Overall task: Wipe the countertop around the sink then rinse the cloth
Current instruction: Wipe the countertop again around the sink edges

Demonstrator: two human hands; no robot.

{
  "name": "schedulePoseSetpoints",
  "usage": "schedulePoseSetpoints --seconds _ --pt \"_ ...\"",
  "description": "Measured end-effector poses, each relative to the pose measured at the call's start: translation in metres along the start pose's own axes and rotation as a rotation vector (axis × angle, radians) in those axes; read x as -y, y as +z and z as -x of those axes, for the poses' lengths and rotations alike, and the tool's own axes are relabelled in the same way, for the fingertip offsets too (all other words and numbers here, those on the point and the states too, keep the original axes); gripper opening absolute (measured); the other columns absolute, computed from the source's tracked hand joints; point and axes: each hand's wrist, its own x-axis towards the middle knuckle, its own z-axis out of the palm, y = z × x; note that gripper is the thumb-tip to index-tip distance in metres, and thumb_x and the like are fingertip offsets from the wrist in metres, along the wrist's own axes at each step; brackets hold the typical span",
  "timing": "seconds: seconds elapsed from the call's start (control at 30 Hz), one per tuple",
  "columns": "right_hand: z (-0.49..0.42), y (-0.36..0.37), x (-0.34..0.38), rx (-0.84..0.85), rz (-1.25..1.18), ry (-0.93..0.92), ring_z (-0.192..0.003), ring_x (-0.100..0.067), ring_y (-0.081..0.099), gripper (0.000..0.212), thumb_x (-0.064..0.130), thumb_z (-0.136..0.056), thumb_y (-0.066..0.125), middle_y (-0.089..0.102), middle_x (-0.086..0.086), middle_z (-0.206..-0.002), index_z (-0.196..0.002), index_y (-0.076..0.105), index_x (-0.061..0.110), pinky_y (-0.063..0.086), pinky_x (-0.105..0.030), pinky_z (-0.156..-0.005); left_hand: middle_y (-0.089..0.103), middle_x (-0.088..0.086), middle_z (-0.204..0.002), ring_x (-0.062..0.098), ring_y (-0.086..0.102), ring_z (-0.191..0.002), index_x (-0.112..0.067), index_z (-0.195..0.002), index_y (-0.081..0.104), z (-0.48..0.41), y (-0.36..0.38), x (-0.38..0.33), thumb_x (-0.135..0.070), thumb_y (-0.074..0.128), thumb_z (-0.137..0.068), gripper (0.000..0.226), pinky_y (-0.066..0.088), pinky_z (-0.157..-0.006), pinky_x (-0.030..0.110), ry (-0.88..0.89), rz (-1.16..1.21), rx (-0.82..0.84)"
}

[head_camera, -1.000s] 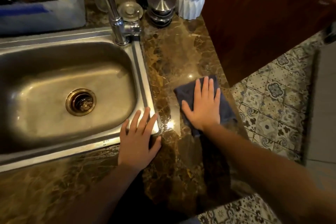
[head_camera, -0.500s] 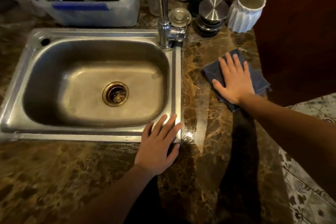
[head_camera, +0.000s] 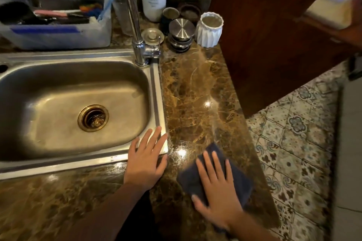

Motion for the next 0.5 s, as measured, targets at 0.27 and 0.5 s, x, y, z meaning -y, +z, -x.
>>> schedulePoseSetpoints --seconds 0.27,0.5 --pt "-0.017 -0.006 0.007 0.020 -0.107 0.341 -0.146 -0.029 0.015 0.073 0.059 -0.097 0.010 0.031 -0.012 -0.155 -0.150 0.022 0.011 0.017 -0.049 -0.111 0.032 0.002 -0.156 0.024 0.037 -0.140 -0.024 -0.145 0.041 0.001 -0.001 0.002 -0.043 0.044 -0.090 0.059 0.031 -0.109 0.050 0.012 0.046 -0.023" --pt "-0.168 -0.050 -0.082 -0.059 -0.042 0.176 -0.149 -0.026 0.000 0.079 0.057 -0.092 0.012 0.007 -0.010 -0.162 -0.154 0.007 0.009 0.008 -0.050 -0.120 0.018 -0.006 -0.160 0.018 0.020 -0.146 -0.032 -0.152 0.019 0.000 0.000 0.002 -0.048 0.041 -0.092 0.066 0.020 -0.111 0.048 -0.034 0.085 0.028"
